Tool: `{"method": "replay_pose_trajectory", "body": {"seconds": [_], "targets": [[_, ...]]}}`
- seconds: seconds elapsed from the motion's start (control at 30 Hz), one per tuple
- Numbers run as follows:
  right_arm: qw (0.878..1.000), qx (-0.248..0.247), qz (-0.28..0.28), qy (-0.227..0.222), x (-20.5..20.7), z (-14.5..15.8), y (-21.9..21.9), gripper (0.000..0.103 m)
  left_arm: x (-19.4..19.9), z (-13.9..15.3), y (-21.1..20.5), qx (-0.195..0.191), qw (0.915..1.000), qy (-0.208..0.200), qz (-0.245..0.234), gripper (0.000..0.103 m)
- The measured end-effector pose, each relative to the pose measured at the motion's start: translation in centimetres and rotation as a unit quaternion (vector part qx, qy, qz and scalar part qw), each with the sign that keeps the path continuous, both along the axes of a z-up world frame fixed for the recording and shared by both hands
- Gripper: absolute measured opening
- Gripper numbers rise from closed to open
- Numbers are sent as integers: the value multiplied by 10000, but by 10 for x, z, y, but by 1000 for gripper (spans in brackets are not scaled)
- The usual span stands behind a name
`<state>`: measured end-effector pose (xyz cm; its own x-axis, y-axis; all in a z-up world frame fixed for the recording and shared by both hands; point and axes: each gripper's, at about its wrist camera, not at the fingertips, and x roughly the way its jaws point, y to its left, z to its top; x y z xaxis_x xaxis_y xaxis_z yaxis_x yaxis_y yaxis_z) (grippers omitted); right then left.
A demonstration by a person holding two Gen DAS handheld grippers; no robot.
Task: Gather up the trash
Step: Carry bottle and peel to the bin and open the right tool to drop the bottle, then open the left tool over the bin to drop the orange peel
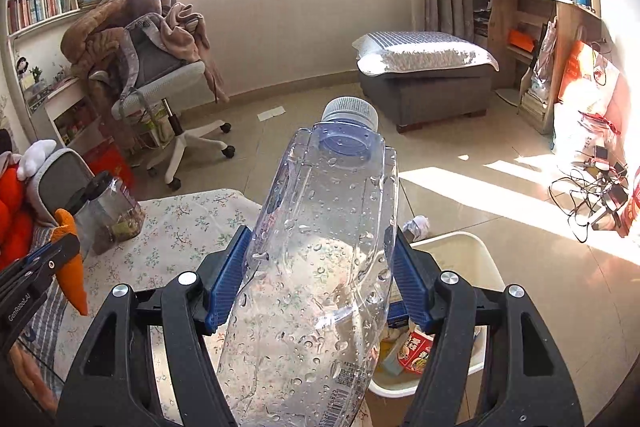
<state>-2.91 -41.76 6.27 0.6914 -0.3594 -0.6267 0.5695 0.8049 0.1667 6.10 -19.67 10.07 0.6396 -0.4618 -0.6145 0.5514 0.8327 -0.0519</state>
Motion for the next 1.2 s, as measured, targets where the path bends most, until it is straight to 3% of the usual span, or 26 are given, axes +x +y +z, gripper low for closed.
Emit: {"method": "replay_pose_trajectory", "body": {"seconds": [0.17,0.33,0.4,0.53,0.83,1.1,1.17,1.2], "targets": [[9981,234,-488,282,-15,-31,-47,65,-11,-9,-36,104,9995,83,-269,16],[9950,559,-504,652,-17,-55,-69,66,-17,-13,-64,152,9987,127,-467,16],[9942,550,-526,755,-21,-59,-71,75,-18,-15,-75,128,9983,195,-539,16],[9937,495,-722,696,-38,-58,-79,87,-24,-23,-100,77,9968,356,-717,16],[9865,467,-1501,462,-91,-47,-104,94,-44,-35,-161,-125,9902,646,-1234,16],[9782,387,-2009,354,-115,-41,-121,96,-66,-39,-216,-231,9804,823,-1773,19],[9763,349,-2109,348,-118,-41,-124,96,-66,-42,-223,-268,9793,903,-1789,23],[9756,319,-2146,339,-120,-40,-125,96,-66,-42,-224,-309,9789,947,-1786,34]]}}
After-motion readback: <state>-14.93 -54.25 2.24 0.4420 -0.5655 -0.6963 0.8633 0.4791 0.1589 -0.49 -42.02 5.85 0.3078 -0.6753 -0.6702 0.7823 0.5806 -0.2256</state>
